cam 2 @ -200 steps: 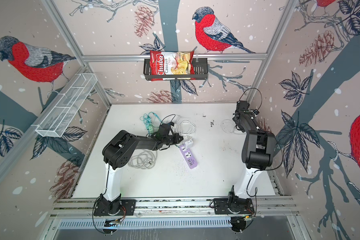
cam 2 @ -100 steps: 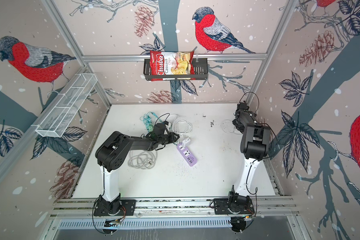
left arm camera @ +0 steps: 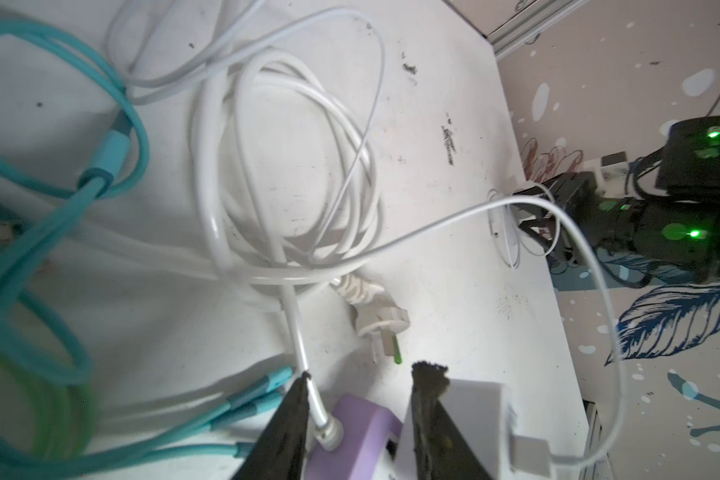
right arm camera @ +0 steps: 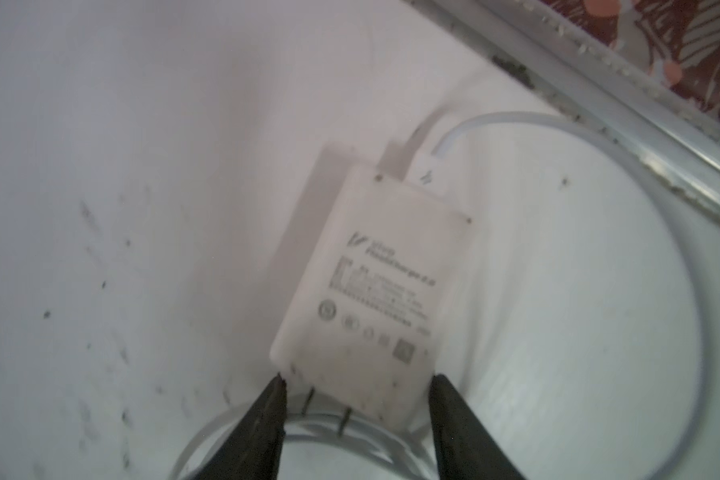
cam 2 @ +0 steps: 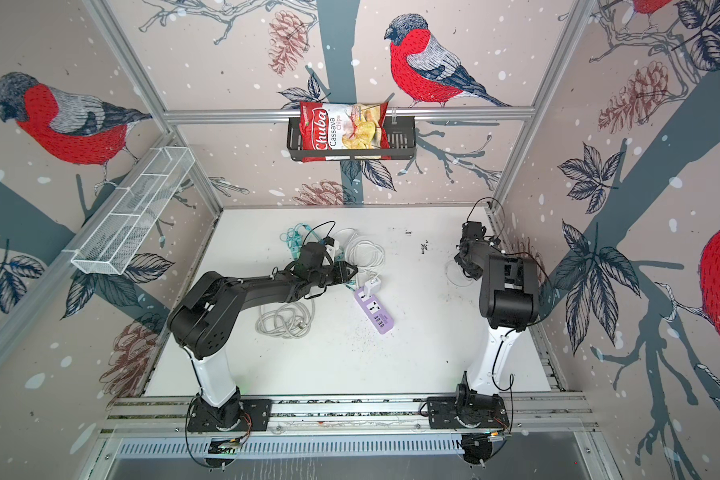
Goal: Insert the plug
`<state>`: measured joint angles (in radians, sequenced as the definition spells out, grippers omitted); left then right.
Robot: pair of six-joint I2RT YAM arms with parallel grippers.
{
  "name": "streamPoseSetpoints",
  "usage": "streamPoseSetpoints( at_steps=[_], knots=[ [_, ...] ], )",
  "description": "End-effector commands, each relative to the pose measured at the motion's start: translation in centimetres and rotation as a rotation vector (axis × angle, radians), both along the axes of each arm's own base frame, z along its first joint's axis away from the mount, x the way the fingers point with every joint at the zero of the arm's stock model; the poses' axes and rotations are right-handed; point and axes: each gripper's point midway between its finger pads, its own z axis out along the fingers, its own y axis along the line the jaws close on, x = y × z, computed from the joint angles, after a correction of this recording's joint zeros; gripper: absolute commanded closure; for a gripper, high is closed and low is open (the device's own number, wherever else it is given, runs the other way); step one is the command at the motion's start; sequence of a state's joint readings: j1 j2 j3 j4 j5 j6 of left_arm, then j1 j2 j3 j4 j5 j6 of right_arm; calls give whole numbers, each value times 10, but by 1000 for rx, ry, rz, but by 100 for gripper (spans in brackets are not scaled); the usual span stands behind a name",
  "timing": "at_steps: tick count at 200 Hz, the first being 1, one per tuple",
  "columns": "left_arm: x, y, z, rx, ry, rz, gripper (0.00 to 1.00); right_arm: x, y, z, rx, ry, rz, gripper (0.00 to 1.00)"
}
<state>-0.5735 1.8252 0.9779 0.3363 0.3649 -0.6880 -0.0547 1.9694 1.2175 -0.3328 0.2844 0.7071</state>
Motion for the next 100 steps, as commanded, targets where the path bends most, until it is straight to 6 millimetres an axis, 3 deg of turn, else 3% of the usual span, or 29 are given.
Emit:
streamPoseSetpoints(
  at_steps=[1,50,100],
  knots=[
    [-24,-5,5,3,17,-54,58,-53,39,-28,143,162,30,44],
    [-47,-18,1,0,47,-82,60,-86,75,-17,165,135,87,44],
    [-48,-20,15,-47,26,-66,60,-98,79,-14,161,124,101,43]
  ],
)
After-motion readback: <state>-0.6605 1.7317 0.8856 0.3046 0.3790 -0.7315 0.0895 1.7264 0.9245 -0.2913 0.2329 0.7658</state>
